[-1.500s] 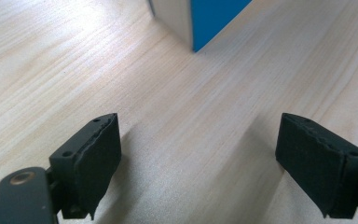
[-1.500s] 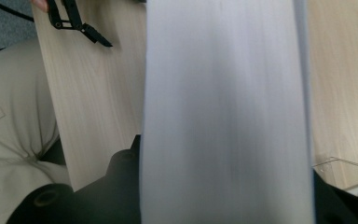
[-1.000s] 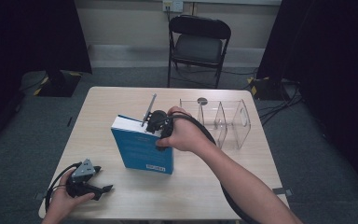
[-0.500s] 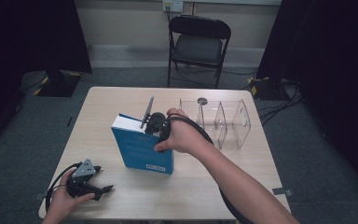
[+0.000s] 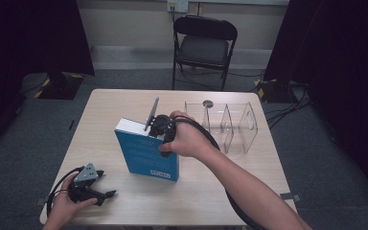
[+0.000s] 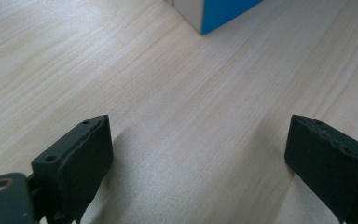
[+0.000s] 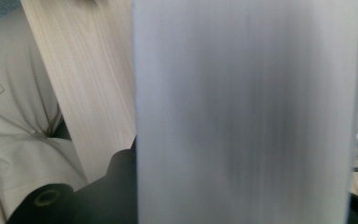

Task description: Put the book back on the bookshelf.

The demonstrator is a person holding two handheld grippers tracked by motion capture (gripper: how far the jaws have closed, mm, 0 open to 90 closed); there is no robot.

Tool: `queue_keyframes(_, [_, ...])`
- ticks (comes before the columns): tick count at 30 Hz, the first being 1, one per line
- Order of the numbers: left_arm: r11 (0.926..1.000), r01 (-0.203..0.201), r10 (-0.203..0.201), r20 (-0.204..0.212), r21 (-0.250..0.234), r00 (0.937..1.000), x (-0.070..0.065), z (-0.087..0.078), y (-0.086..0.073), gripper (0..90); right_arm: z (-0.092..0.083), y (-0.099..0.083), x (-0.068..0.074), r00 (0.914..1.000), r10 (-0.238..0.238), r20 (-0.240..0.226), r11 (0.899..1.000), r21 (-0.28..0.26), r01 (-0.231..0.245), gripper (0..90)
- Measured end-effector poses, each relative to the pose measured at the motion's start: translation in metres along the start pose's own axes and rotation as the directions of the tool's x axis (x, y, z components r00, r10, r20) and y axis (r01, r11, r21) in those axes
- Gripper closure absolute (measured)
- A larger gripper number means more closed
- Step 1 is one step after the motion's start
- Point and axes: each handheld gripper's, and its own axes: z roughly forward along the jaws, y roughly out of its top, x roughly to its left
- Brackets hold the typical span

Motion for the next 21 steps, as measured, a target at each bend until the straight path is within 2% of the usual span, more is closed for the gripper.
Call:
queue_keyframes(4, [1.0000, -0.002, 0.002, 0.000, 0.000, 1.0000, 0.000, 0.000, 0.000, 7.3, -0.004, 0.001, 0.004, 0.9999, -0.016, 0.005, 1.000, 0.020, 0.016, 61.7])
queue_keyframes(11, [1.0000, -0.002, 0.002, -0.001, 0.000, 1.0000, 0.000, 0.000, 0.000, 7.3, -0.014, -0.006, 0.003, 0.9999, 0.010, 0.013, 0.999, 0.048, -0.010, 61.8])
queue_keyframes(14, [1.0000, -0.002, 0.002, -0.001, 0.001, 1.0000, 0.000, 0.000, 0.000, 7.3, -0.021, -0.012, 0.001, 0.9993, 0.028, 0.024, 0.999, 0.037, -0.029, 61.8])
queue_keyframes(21, [1.0000, 0.000, 0.000, 0.001, 0.005, 1.0000, -0.001, 0.000, 0.000, 5.7, -0.043, -0.025, -0.002, 0.9982, 0.038, 0.046, 0.999, 0.024, -0.039, 61.8])
